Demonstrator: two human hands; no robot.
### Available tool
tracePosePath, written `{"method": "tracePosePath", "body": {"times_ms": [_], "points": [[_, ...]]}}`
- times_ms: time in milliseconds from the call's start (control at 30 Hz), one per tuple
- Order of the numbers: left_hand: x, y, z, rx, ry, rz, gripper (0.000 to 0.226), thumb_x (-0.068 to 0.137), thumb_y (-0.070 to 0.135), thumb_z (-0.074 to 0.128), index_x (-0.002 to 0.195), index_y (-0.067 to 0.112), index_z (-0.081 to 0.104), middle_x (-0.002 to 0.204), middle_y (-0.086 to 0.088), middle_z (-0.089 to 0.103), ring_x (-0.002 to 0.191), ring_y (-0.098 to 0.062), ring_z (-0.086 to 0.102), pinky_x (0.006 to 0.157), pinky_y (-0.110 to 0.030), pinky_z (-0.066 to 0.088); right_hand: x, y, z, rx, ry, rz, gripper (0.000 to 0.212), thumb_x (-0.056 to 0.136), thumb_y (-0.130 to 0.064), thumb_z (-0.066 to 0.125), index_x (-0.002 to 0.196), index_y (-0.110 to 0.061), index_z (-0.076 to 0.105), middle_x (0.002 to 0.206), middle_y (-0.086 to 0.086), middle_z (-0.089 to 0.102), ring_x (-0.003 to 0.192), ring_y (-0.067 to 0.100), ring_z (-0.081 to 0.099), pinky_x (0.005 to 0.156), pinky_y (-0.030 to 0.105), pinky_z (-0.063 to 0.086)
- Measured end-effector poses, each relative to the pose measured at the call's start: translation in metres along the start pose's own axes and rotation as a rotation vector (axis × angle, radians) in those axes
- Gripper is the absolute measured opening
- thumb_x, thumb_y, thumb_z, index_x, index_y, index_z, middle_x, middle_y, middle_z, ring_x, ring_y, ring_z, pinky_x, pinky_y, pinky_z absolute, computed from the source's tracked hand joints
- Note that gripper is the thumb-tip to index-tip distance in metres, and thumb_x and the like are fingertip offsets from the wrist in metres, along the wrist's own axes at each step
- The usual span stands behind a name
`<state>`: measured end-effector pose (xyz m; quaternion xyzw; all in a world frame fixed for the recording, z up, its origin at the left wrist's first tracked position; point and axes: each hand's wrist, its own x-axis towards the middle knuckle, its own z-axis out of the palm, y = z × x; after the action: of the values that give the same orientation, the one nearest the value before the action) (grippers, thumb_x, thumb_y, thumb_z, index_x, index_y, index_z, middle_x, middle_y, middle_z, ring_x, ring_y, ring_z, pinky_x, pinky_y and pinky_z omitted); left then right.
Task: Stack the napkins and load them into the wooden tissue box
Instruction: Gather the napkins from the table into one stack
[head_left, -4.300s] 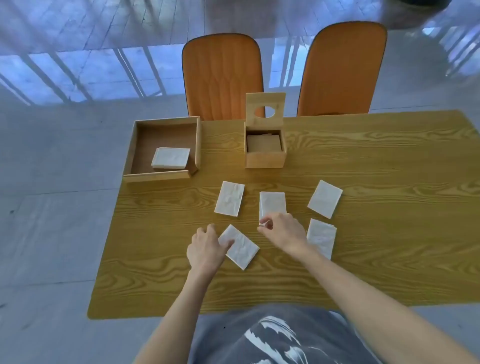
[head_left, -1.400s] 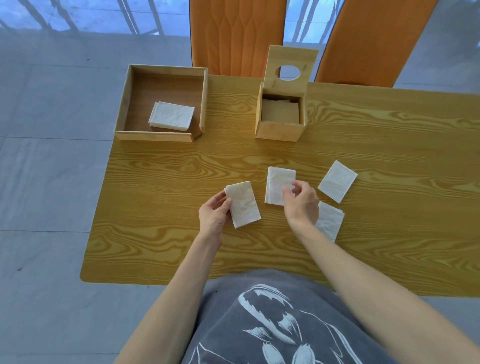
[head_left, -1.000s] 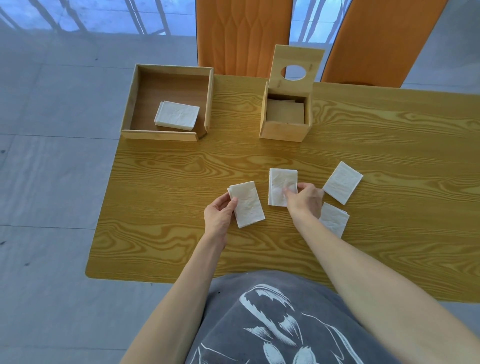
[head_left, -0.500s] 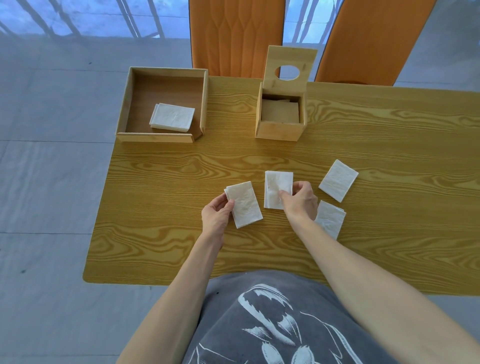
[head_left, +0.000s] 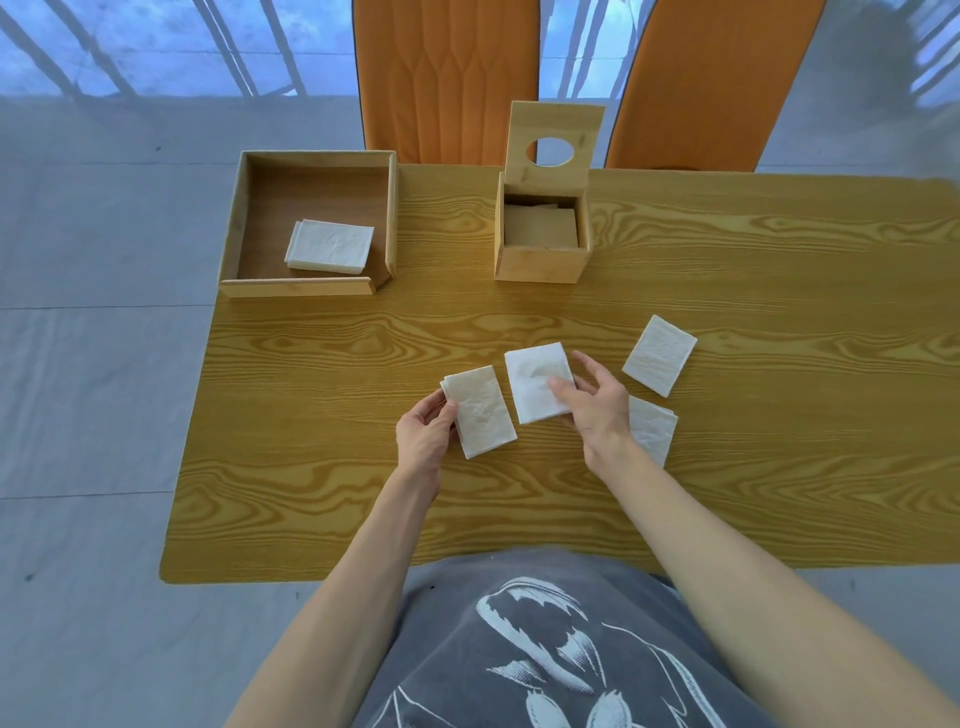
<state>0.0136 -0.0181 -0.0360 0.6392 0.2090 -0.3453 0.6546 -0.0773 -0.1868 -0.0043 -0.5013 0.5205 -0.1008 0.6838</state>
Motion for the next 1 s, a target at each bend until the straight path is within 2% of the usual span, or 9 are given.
{"method": "tracePosePath", "body": {"times_ms": [67, 167, 333, 533, 633, 767, 833, 900, 1000], "points": [[-0.001, 0.001, 0.0, 0.003, -0.007, 0.003, 0.03, 0.095, 0.007, 0.061, 0.125, 0.005, 0.061, 0.108, -0.008, 0.071, 0.1, -0.023, 0.068, 0.093, -0.037, 0.055, -0.005, 0.0, 0.006, 0.068, -0.098, 0.026, 0.053, 0.085, -0.001, 0.073, 0.133, -0.019, 0.058, 0.105, 0.004, 0.076, 0.09, 0.016, 0.073, 0.073, 0.031, 0.056], [-0.001, 0.002, -0.001, -0.006, -0.012, -0.006, 0.029, 0.095, 0.007, 0.061, 0.124, 0.006, 0.061, 0.104, -0.006, 0.071, 0.098, -0.023, 0.068, 0.093, -0.038, 0.055, -0.011, 0.005, 0.017, 0.09, -0.215, 0.055, 0.05, 0.085, 0.002, 0.073, 0.13, -0.015, 0.06, 0.105, 0.004, 0.076, 0.09, 0.019, 0.073, 0.075, 0.035, 0.059], [-0.002, 0.002, 0.0, -0.017, -0.002, -0.01, 0.03, 0.093, 0.008, 0.064, 0.123, 0.005, 0.061, 0.101, -0.005, 0.073, 0.1, -0.026, 0.069, 0.094, -0.042, 0.055, -0.016, 0.012, 0.033, -0.015, -0.302, 0.047, 0.045, 0.086, 0.002, 0.071, 0.127, -0.015, 0.059, 0.101, 0.003, 0.076, 0.082, 0.014, 0.073, 0.062, 0.026, 0.057], [-0.005, 0.0, -0.001, -0.034, -0.008, 0.005, 0.024, 0.093, 0.014, 0.066, 0.117, 0.01, 0.066, 0.108, -0.011, 0.073, 0.107, -0.03, 0.068, 0.098, -0.044, 0.052, -0.006, 0.025, 0.042, -0.261, -0.211, 0.016, 0.044, 0.086, -0.004, 0.073, 0.128, -0.01, 0.06, 0.104, 0.007, 0.076, 0.094, 0.022, 0.074, 0.082, 0.04, 0.061], [-0.003, -0.001, -0.003, -0.069, -0.019, -0.001, 0.019, 0.094, 0.021, 0.065, 0.109, 0.012, 0.069, 0.104, -0.011, 0.074, 0.1, -0.027, 0.069, 0.094, -0.044, 0.055, -0.003, 0.031, 0.044, -0.46, -0.159, -0.07, 0.041, 0.084, -0.014, 0.077, 0.123, -0.012, 0.064, 0.102, 0.006, 0.076, 0.092, 0.02, 0.073, 0.081, 0.039, 0.061], [-0.004, -0.002, -0.005, -0.041, -0.039, 0.021, 0.032, 0.09, 0.016, 0.069, 0.12, 0.006, 0.064, 0.105, -0.007, 0.074, 0.099, -0.025, 0.07, 0.092, -0.04, 0.056, -0.006, 0.03, 0.046, -0.719, -0.087, -0.213, 0.039, 0.082, -0.027, 0.08, 0.118, -0.017, 0.067, 0.101, 0.0, 0.074, 0.091, 0.016, 0.069, 0.08, 0.037, 0.059], [-0.006, -0.003, -0.004, -0.013, -0.036, 0.042, 0.035, 0.088, 0.007, 0.07, 0.122, 0.007, 0.061, 0.101, -0.003, 0.073, 0.097, -0.02, 0.071, 0.086, -0.029, 0.057, -0.008, 0.029, 0.045, -0.778, -0.068, -0.245, 0.038, 0.082, -0.03, 0.079, 0.116, -0.019, 0.067, 0.098, -0.003, 0.073, 0.089, 0.016, 0.069, 0.078, 0.037, 0.058], [-0.008, -0.002, -0.002, 0.005, -0.035, 0.059, 0.035, 0.088, 0.002, 0.069, 0.122, 0.008, 0.06, 0.097, 0.0, 0.072, 0.09, -0.012, 0.07, 0.072, -0.016, 0.056, -0.009, 0.029, 0.044, -0.814, -0.051, -0.274, 0.038, 0.083, -0.032, 0.077, 0.117, -0.021, 0.067, 0.094, -0.006, 0.072, 0.09, 0.016, 0.069, 0.079, 0.039, 0.058], [-0.01, -0.001, -0.001, 0.023, -0.028, 0.074, 0.034, 0.088, 0.001, 0.068, 0.121, 0.008, 0.06, 0.096, 0.001, 0.072, 0.087, -0.008, 0.069, 0.062, -0.01, 0.053, -0.01, 0.029, 0.04, -0.823, -0.046, -0.295, 0.038, 0.084, -0.033, 0.076, 0.119, -0.021, 0.065, 0.09, -0.009, 0.069, 0.089, 0.014, 0.067, 0.078, 0.039, 0.058]]}}
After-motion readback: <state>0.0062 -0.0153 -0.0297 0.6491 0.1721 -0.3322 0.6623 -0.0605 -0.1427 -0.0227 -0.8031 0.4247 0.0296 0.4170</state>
